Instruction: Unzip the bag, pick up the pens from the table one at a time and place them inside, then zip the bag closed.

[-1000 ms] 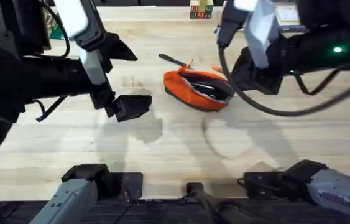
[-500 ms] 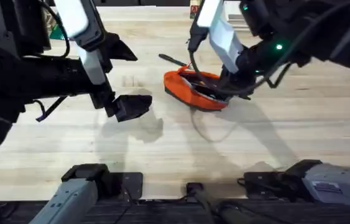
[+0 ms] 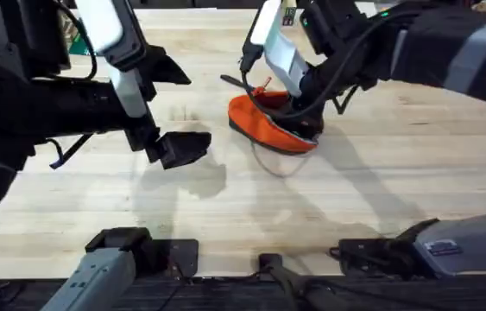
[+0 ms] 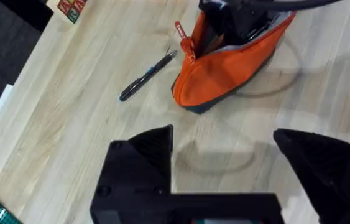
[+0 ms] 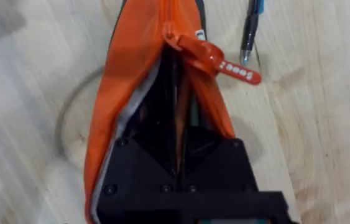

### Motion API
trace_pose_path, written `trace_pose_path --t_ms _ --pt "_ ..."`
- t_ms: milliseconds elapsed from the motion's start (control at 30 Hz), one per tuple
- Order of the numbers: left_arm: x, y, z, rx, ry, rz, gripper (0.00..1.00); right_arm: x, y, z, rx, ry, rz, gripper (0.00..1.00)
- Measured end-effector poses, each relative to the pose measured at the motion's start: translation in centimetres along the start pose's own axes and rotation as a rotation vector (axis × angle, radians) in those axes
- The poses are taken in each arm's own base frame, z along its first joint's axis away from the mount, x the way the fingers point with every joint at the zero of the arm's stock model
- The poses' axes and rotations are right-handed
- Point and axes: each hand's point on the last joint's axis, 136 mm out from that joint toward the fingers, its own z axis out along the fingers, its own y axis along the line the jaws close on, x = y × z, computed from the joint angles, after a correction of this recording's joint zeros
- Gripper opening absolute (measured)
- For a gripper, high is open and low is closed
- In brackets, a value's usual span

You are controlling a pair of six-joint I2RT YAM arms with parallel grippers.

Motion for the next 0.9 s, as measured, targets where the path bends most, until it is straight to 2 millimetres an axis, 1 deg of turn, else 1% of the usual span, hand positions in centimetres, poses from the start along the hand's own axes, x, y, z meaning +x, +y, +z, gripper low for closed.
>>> trace_pose_path --t_ms 133,267,300,367,400,433,500,733,900 --pt "0.0 0.0 0.0 0.000 0.000 0.000 0.993 -0.1 -0.1 0.7 -0.002 0.001 -0.003 0.032" --pt "0.0 0.0 0.0 0.000 0.000 0.000 0.993 -0.4 0.1 0.9 -0.002 0.001 -0.015 0.031" --pt "0.0 0.0 0.0 0.000 0.000 0.000 0.993 -0.5 0.5 1.0 -0.010 0.006 -0.023 0.271" --pt "0.0 0.0 0.0 0.000 0.000 0.000 0.994 -0.5 0.6 1.1 -0.010 0.009 -0.027 0.563" --pt "0.0 0.0 0.0 0.000 0.000 0.000 0.994 -0.8 0.3 0.9 -0.001 0.000 -0.026 0.959" --pt "0.0 0.0 0.0 0.000 0.000 0.000 0.994 -0.7 0.4 0.9 -0.005 0.004 -0.027 0.986" --pt "0.0 0.0 0.0 0.000 0.000 0.000 0.994 -0.7 0.6 1.0 -0.009 0.008 -0.030 0.996" --pt "0.0 0.0 0.0 0.000 0.000 0.000 0.994 -0.6 0.7 1.0 -0.013 0.012 -0.029 0.996" --pt "0.0 0.0 0.0 0.000 0.000 0.000 0.994 0.0 1.4 0.8 -0.037 0.034 -0.023 0.996"
